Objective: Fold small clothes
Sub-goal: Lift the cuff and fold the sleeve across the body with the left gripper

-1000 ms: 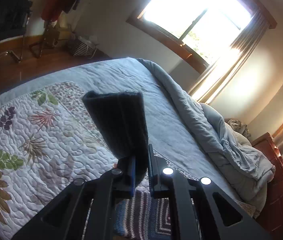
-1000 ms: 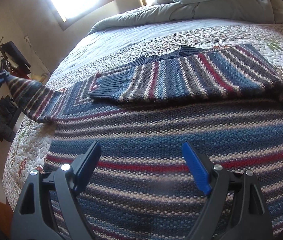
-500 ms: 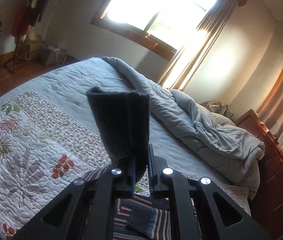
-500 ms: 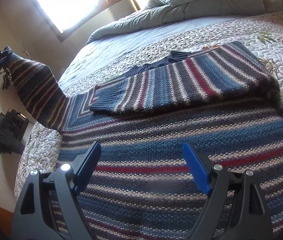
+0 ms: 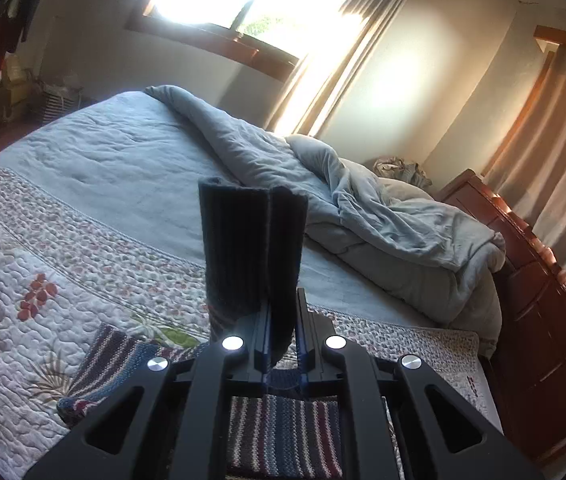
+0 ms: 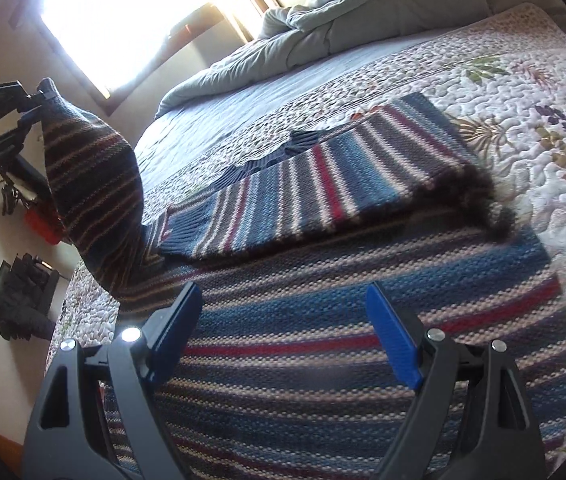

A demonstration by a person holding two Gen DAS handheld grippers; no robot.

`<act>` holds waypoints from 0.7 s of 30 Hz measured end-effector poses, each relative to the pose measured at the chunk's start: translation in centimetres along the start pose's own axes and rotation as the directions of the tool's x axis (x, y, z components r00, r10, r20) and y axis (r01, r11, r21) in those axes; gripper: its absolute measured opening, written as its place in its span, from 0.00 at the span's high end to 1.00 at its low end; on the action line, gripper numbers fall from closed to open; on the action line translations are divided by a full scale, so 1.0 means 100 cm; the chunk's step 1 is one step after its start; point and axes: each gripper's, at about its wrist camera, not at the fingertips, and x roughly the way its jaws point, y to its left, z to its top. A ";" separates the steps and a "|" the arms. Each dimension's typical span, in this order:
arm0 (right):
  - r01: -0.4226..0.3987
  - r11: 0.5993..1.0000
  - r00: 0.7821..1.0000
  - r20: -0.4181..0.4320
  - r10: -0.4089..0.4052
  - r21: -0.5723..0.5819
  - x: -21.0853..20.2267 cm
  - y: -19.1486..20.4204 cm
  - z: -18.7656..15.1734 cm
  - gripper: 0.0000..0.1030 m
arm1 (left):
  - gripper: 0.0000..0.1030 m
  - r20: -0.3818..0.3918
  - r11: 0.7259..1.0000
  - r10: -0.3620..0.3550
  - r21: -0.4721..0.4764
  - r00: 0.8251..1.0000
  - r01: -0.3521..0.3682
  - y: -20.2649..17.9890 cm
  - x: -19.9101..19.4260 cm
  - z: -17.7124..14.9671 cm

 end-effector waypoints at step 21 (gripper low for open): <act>0.022 0.994 0.998 0.048 -0.027 0.103 -0.027 -0.051 0.012 0.19 | 0.91 -0.160 0.999 -0.047 -0.012 0.986 0.046 -0.068 0.106 -0.121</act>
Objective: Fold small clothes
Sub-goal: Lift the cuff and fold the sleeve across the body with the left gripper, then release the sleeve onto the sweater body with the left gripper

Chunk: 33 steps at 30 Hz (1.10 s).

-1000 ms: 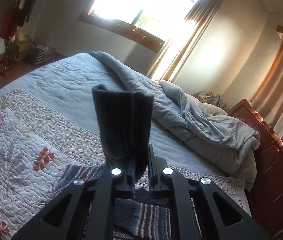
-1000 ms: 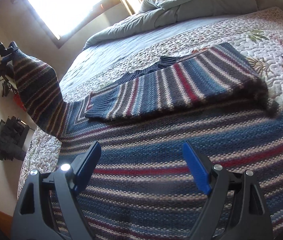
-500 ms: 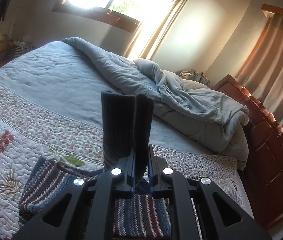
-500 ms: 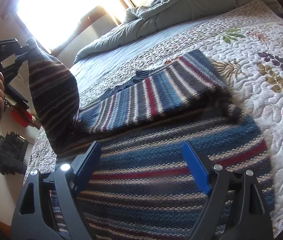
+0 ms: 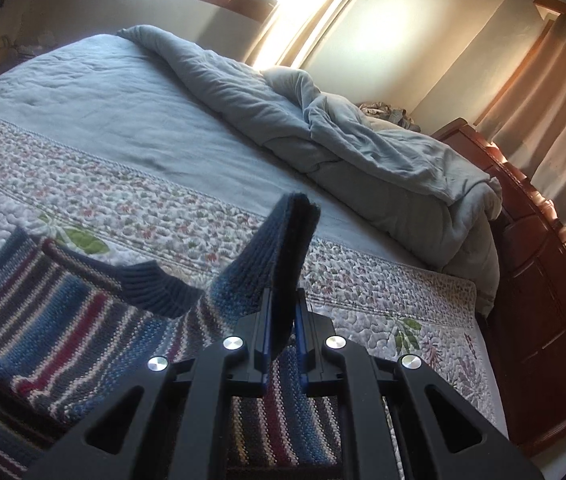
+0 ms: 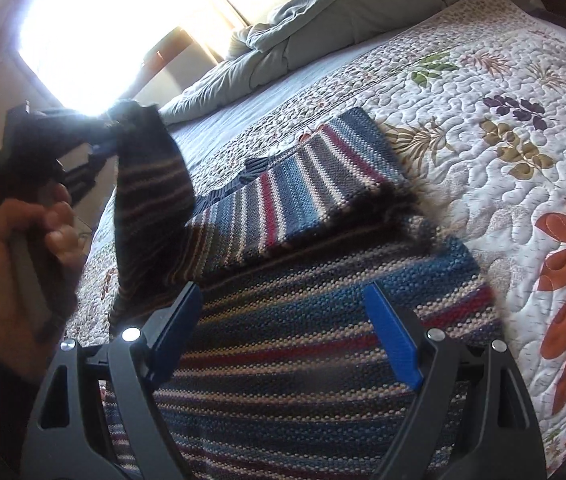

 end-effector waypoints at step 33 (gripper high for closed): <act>-0.268 0.910 0.949 -0.077 0.306 0.316 0.036 -0.037 0.006 0.42 | 0.16 -0.109 0.986 -0.165 -0.030 0.980 0.163 0.096 -0.079 -0.137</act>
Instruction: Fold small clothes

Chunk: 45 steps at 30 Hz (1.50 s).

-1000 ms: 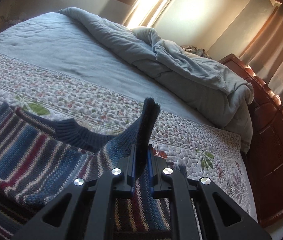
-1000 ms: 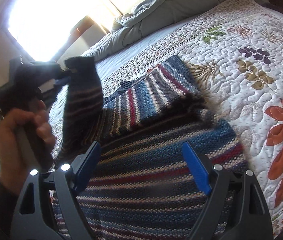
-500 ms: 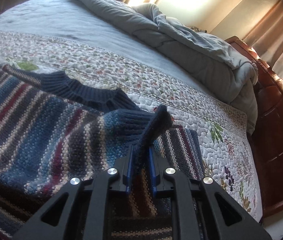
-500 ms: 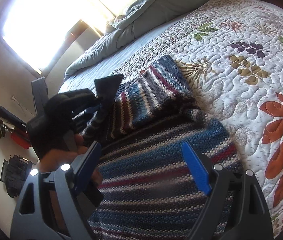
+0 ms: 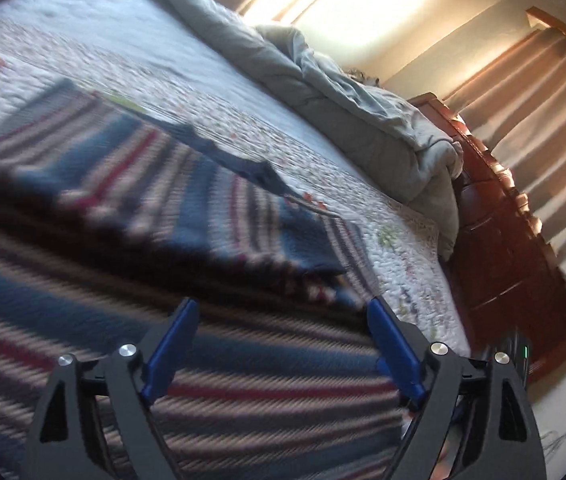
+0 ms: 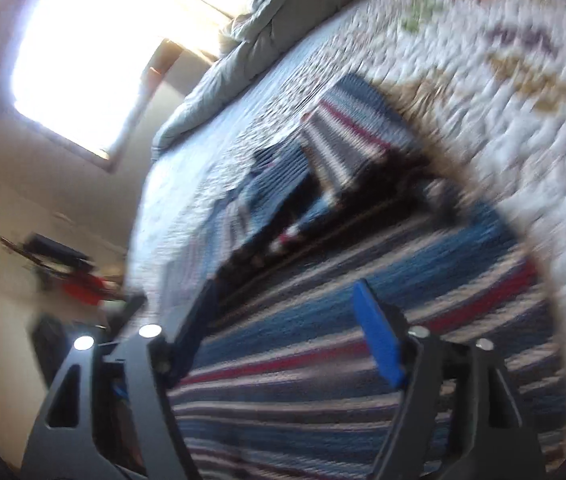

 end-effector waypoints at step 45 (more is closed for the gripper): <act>0.210 0.977 0.978 -0.009 -0.210 0.042 0.096 -0.011 0.094 0.76 | 0.12 0.014 0.980 0.131 0.148 0.991 -0.131 0.077 -0.059 -0.051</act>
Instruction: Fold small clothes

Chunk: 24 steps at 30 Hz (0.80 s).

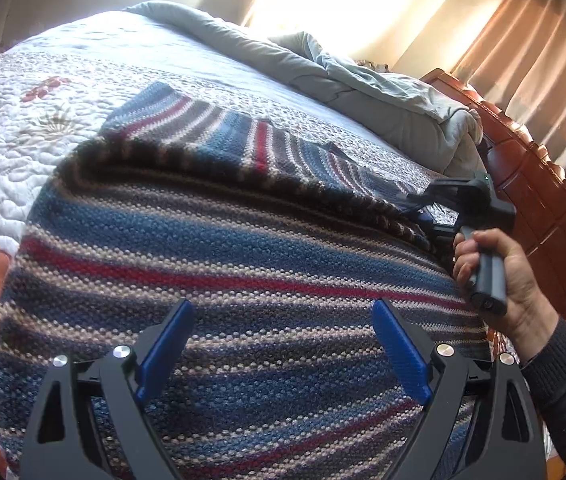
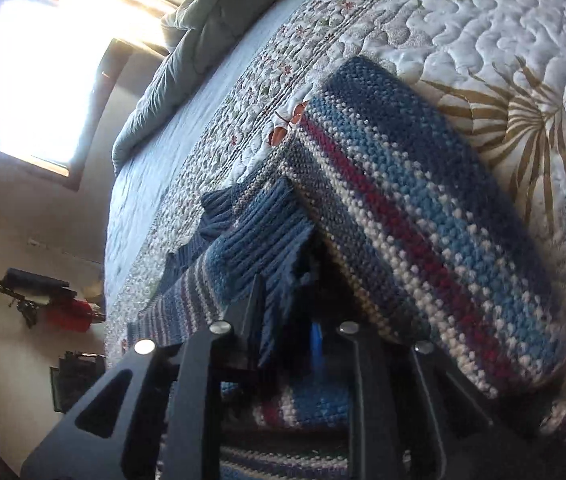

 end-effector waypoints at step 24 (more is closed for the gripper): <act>0.153 0.973 0.988 0.023 -0.151 -0.173 0.000 0.004 -0.004 0.97 | 0.12 -0.034 0.999 0.033 0.008 0.999 -0.033 0.001 0.013 0.001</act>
